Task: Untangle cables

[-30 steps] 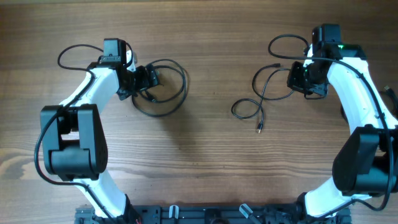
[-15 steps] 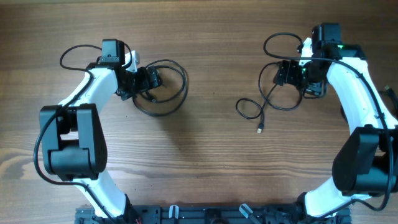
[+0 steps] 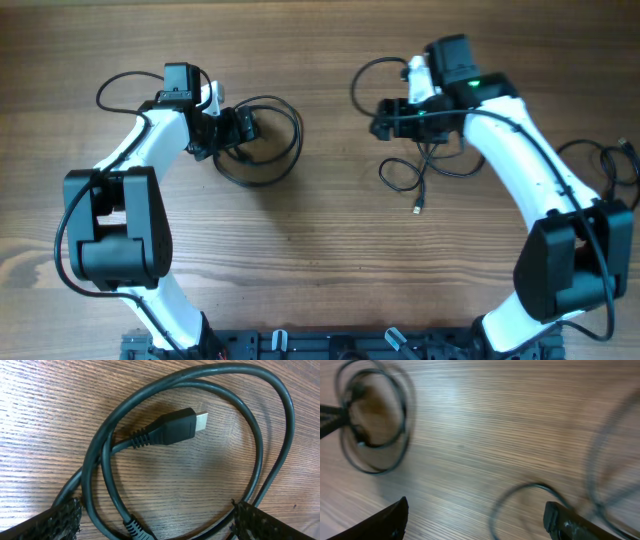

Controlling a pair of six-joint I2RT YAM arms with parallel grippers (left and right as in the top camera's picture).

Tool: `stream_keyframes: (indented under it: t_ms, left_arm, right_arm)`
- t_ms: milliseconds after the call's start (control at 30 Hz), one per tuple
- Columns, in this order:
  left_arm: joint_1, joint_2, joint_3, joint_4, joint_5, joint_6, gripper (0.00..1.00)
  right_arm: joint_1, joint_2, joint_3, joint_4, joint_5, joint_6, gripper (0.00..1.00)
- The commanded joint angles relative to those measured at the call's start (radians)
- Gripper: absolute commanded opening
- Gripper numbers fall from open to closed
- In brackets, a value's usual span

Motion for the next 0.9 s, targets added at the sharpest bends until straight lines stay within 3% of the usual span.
stream_keyframes:
  t_ms: [0,300,567,700,867]
  left_arm:
    - [0.004,-0.028,-0.011,0.002,-0.043,0.019,1.00]
    - [0.004,-0.028,-0.012,0.002,-0.043,0.019,1.00]
    - [0.004,-0.028,-0.012,0.002,-0.043,0.016,1.00]
    - [0.003,-0.028,-0.012,0.002,-0.043,0.016,1.00]
    - [-0.010,-0.028,-0.012,0.009,-0.042,0.015,1.00]
  right_arm:
    - [0.078,0.097,-0.002,0.052,-0.011,0.068,0.91]
    - [0.030,0.311,-0.002,0.003,0.151,0.045,0.92]
    - [-0.208,0.313,-0.002,-0.178,0.395,0.044,0.96]
    - [-0.307,0.313,-0.002,-0.182,0.384,0.046,0.99]
    - [-0.339,0.313,-0.002,-0.093,0.169,0.043,1.00]
